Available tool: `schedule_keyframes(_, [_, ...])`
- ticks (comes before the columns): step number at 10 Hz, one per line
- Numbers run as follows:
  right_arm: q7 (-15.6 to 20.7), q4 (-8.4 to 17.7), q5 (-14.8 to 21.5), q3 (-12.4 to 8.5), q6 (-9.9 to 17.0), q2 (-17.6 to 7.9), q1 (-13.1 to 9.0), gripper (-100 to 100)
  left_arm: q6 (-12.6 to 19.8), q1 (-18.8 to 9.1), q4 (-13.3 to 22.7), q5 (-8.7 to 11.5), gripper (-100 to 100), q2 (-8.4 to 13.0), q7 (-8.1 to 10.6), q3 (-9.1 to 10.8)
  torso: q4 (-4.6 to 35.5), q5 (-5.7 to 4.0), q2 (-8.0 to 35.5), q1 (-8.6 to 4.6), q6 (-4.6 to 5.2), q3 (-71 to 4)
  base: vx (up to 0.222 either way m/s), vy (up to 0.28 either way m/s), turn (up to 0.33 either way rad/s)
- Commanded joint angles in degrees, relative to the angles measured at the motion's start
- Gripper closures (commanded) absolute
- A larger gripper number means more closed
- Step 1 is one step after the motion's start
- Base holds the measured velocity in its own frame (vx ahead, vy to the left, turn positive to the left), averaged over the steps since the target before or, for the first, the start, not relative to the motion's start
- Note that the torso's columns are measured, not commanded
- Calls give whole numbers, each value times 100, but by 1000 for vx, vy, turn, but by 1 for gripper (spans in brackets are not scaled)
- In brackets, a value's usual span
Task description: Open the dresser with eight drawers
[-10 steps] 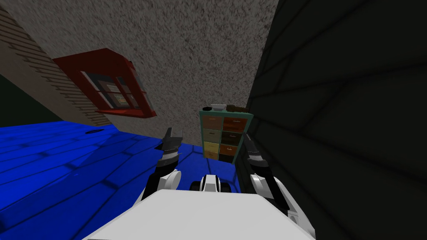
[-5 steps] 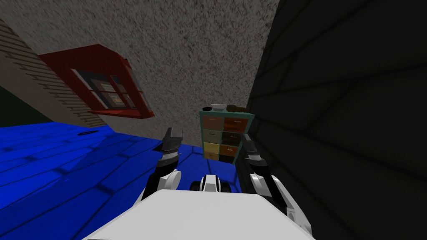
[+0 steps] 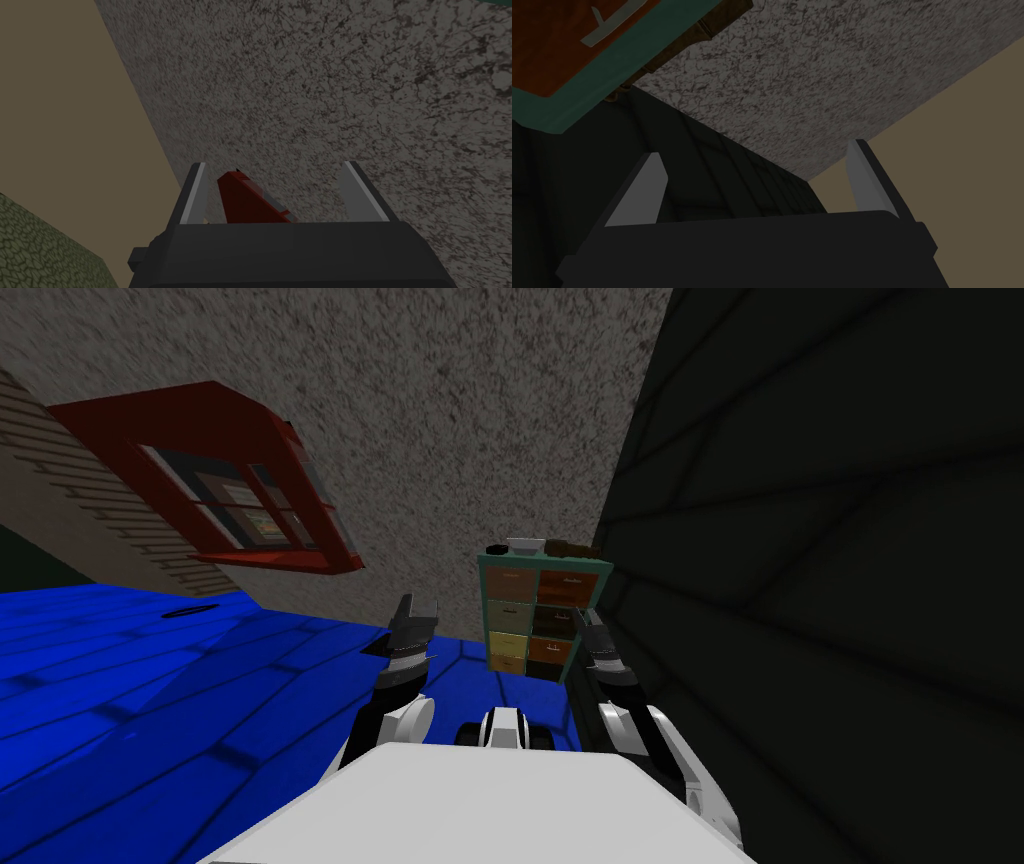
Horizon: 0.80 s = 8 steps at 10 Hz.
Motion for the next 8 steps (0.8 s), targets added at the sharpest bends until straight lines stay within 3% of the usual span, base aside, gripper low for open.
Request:
schedule_keyframes(1, [440,134,156,-4,-112,-34,-73,-100,0,1,0,0,0,0,0,0,0,1,-4,7,2,-1,40,48,-63])
schedule_keyframes(8, [1449,405,466,-19,-323,-83,-207,-100,0,0,0,0,0,0,0,0,-1,3,-5,10,0,-3,32,41,-39])
